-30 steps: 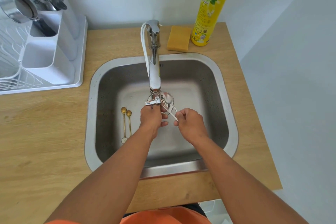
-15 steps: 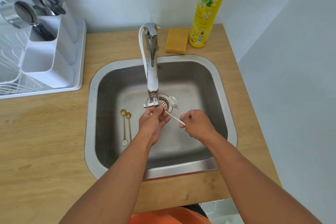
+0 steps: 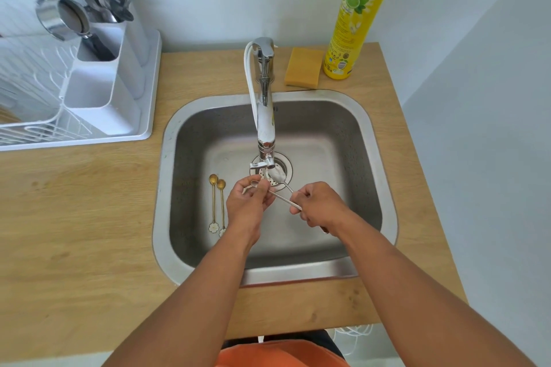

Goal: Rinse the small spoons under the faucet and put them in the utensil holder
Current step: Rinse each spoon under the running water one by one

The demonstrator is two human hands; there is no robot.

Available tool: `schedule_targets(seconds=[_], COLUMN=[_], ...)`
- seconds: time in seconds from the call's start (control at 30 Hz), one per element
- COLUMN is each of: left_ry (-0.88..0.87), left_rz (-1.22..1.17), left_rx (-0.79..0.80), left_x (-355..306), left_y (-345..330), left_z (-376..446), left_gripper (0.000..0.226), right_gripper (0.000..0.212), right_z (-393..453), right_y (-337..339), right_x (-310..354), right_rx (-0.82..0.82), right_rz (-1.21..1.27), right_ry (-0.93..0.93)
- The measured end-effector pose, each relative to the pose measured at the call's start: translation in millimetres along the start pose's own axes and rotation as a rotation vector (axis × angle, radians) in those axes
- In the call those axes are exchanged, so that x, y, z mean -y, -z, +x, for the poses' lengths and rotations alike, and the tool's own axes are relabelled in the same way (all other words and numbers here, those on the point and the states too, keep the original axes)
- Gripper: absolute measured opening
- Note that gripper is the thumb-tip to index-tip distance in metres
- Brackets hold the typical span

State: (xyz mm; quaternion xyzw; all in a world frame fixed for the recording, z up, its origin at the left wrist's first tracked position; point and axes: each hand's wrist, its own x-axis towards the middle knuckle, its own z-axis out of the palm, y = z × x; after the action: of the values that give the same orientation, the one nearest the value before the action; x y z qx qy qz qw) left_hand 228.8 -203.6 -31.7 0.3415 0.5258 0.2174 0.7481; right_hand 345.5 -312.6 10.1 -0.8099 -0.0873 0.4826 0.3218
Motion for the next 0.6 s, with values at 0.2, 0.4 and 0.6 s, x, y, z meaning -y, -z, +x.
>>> schedule_targets(seconds=[0.2,0.4,0.6], left_ry=[0.010,0.023,0.110], left_rz=[0.098,0.061,-0.083], left_rx=[0.039,0.025,0.101], left_x=[-8,-11,-5], left_y=[-4,-16,-10], left_z=[0,-3,-12], left_gripper=[0.019,0.030,0.009], right_gripper=[0.022,0.020,0.018], right_z=[7,7,6], right_y=[14,14,9], right_x=[-12,-18,-16], right_rx=[0.048,0.074,0.101], right_rz=[0.093,0.217,0.262], right_ry=[-0.029,-0.022,-0.061])
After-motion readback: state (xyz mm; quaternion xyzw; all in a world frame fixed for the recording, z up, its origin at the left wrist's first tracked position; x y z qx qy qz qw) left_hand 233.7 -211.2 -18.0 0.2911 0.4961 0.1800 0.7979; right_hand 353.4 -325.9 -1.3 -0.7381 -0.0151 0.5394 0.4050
